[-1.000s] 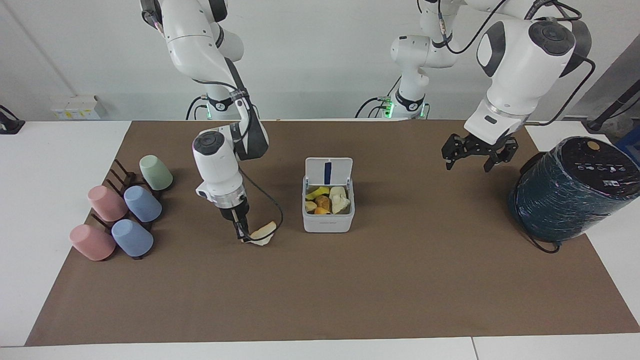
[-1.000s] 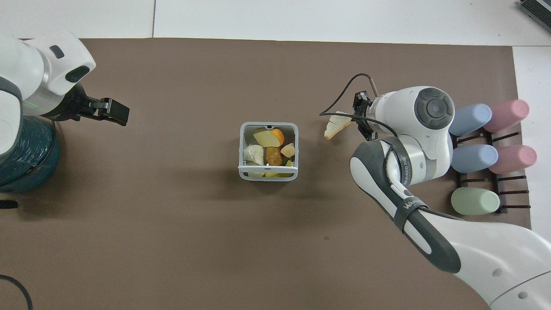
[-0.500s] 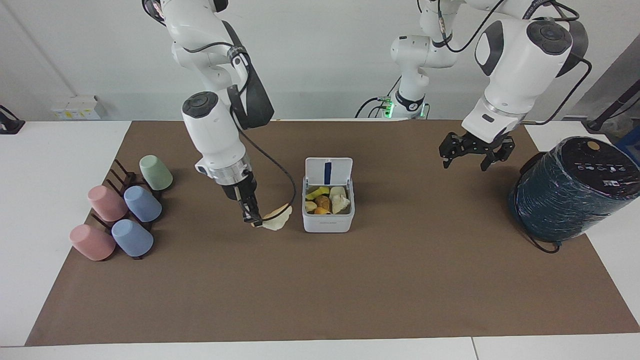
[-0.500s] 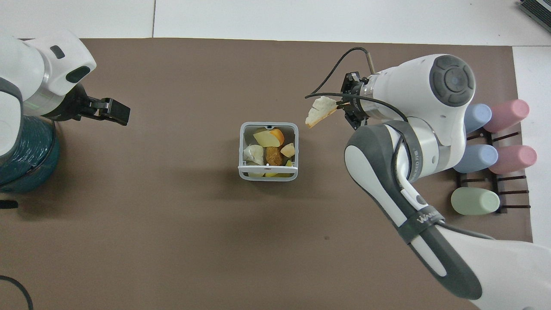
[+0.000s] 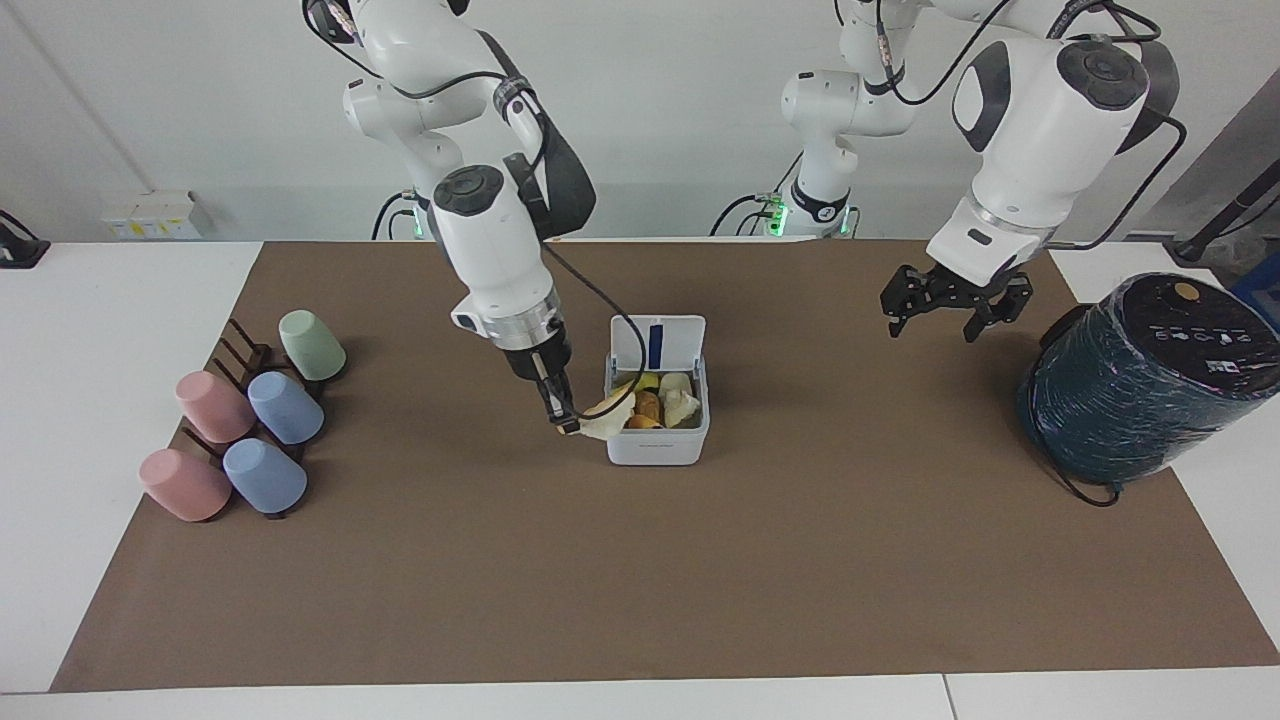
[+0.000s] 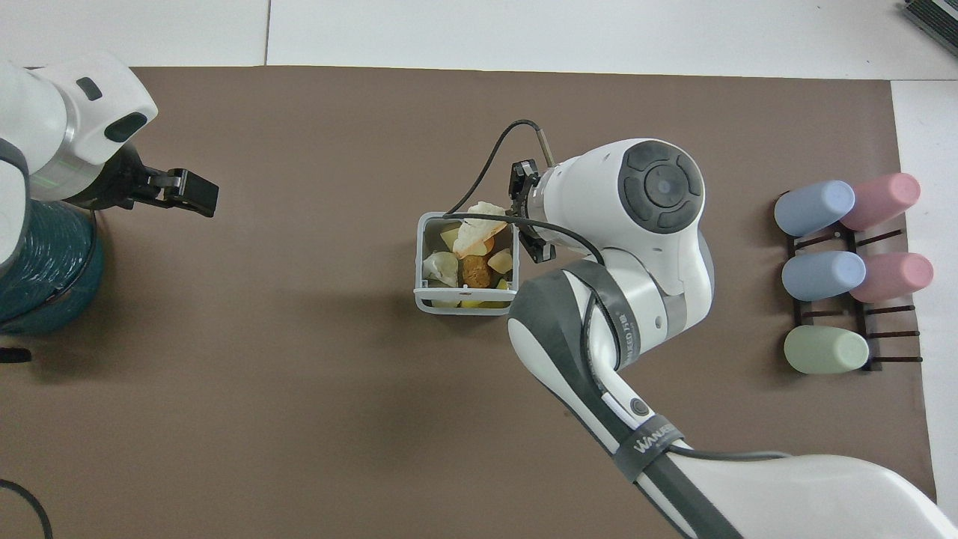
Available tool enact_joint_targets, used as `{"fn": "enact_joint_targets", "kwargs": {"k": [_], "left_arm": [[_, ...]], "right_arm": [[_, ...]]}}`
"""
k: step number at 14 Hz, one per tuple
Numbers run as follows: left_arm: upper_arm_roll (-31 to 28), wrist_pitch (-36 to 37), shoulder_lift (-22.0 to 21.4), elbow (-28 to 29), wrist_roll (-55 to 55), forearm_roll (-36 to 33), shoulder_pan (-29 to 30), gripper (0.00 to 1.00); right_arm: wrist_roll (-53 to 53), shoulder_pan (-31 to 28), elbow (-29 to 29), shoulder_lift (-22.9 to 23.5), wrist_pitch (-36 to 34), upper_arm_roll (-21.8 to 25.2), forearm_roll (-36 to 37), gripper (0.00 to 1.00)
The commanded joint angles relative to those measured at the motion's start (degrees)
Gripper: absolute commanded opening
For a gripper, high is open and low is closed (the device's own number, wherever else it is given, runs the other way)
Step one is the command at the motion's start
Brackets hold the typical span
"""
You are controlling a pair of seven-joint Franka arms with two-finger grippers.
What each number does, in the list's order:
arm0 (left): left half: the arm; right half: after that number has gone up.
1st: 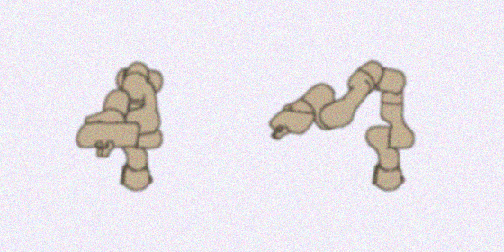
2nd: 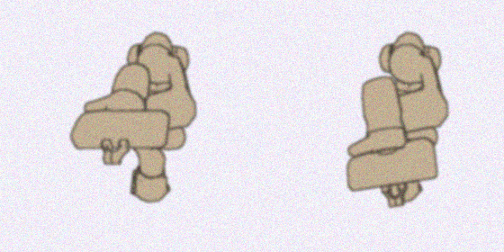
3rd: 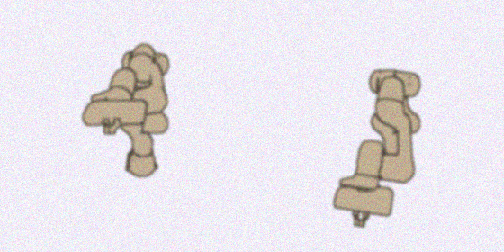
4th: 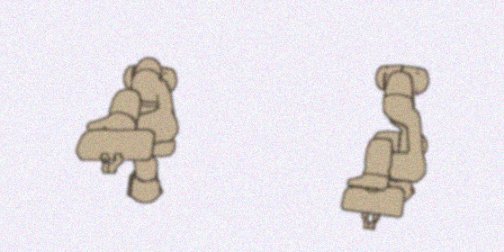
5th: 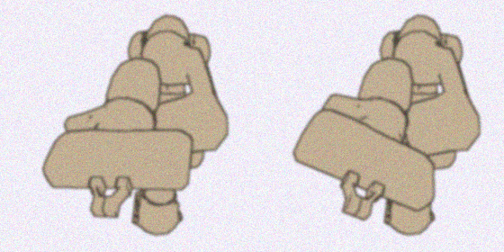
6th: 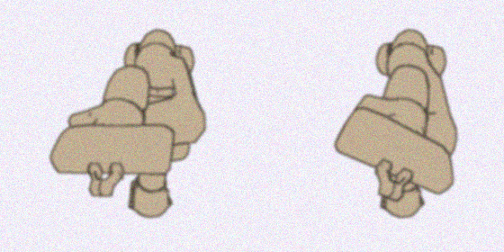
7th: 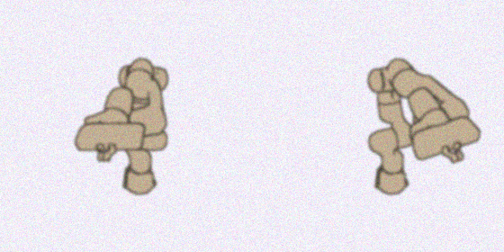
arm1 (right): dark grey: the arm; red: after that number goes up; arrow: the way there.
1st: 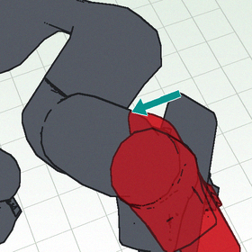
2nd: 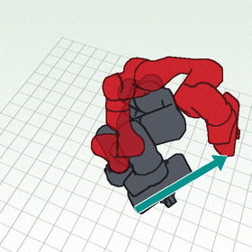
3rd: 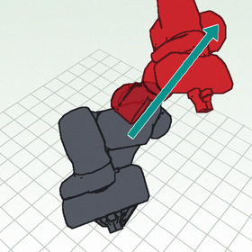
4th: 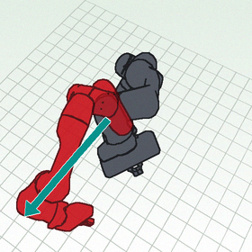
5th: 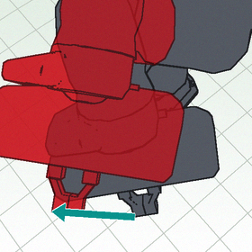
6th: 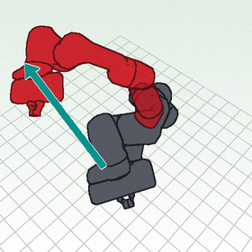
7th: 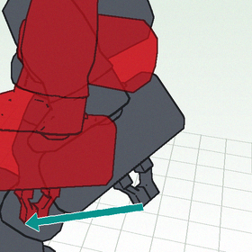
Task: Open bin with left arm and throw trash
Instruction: 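Carry the bread slice over the bin and open the right gripper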
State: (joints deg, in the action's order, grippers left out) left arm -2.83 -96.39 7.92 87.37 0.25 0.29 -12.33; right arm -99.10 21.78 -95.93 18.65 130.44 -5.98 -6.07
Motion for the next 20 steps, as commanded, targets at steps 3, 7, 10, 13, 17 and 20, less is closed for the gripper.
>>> {"fn": "enact_joint_targets", "kwargs": {"k": [3,7,10,13,17,20], "left_arm": [[0.02,-1.34,-1.94,2.54,-0.34,0.68,0.29,1.0],[0.02,-1.43,-1.94,2.54,-0.34,0.77,0.29,1.0],[0.02,-1.34,-1.94,2.54,-0.34,0.68,0.29,1.0],[0.02,-1.43,-1.94,2.54,-0.34,0.68,0.29,1.0],[0.02,-1.34,-1.94,2.54,-0.34,0.68,0.29,1.0],[0.02,-1.43,-1.94,2.54,-0.34,0.77,0.29,1.0]], "right_arm": [[-2.5,2.47,-0.48,1.04,0.16,-0.09,-0.79,0.03],[-2.42,2.39,-1.62,0.86,0.78,-0.09,-0.52,0.29],[-2.41,2.21,-1.72,0.86,0.86,-0.09,-0.17,0.44],[-2.24,2.04,-1.37,0.86,0.78,0.0,0.53,0.55],[0.12,0.11,-1.1,-0.89,0.25,0.18,2.46,0.97],[6.96,-2.09,-1.8,-2.82,-0.62,0.27,2.47,1.0]]}}
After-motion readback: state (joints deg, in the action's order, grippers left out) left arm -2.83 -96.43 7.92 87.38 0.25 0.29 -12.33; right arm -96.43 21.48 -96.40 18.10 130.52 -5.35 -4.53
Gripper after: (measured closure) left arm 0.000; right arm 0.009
